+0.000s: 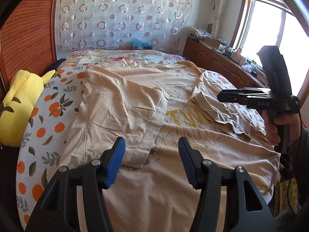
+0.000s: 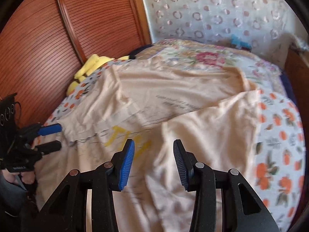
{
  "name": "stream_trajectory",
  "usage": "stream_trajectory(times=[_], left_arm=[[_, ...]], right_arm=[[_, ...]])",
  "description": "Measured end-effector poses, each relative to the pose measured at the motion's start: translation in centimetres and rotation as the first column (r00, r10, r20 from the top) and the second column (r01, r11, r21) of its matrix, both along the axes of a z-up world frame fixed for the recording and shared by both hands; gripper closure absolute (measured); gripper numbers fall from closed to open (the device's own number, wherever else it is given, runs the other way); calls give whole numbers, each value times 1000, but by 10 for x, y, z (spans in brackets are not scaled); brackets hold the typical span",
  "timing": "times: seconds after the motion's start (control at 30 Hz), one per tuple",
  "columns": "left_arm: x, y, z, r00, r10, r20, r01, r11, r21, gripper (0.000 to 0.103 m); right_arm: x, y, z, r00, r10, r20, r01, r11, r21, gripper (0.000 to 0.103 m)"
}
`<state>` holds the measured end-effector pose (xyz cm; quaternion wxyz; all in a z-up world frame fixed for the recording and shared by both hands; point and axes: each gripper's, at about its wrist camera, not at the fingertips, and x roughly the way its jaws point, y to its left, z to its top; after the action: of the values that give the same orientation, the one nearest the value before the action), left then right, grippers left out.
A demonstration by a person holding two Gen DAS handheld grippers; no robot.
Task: Fold small clothes
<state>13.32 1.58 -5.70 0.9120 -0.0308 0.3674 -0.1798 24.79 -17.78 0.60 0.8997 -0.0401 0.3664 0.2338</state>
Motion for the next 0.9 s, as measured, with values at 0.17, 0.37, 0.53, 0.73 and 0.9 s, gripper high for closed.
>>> stream_trajectory(times=[0.17, 0.37, 0.53, 0.73, 0.9], left_arm=[[22, 2, 11, 1000, -1, 20, 1, 1000, 29, 45], [62, 10, 20, 999, 20, 42, -25, 993, 118, 45], [98, 20, 18, 1000, 12, 18, -15, 990, 137, 45], [132, 37, 15, 998, 59, 18, -61, 987, 146, 45], [164, 45, 3, 997, 74, -27, -68, 980, 185, 45]], right_arm=[[-5, -31, 8, 995, -93, 28, 93, 995, -25, 59], [2, -43, 13, 989, -147, 13, 148, 987, -57, 57], [25, -44, 13, 985, -170, 13, 171, 982, -82, 47], [48, -39, 11, 984, -177, 7, 177, 979, -100, 46], [64, -43, 6, 983, -185, -4, 184, 978, -94, 46]])
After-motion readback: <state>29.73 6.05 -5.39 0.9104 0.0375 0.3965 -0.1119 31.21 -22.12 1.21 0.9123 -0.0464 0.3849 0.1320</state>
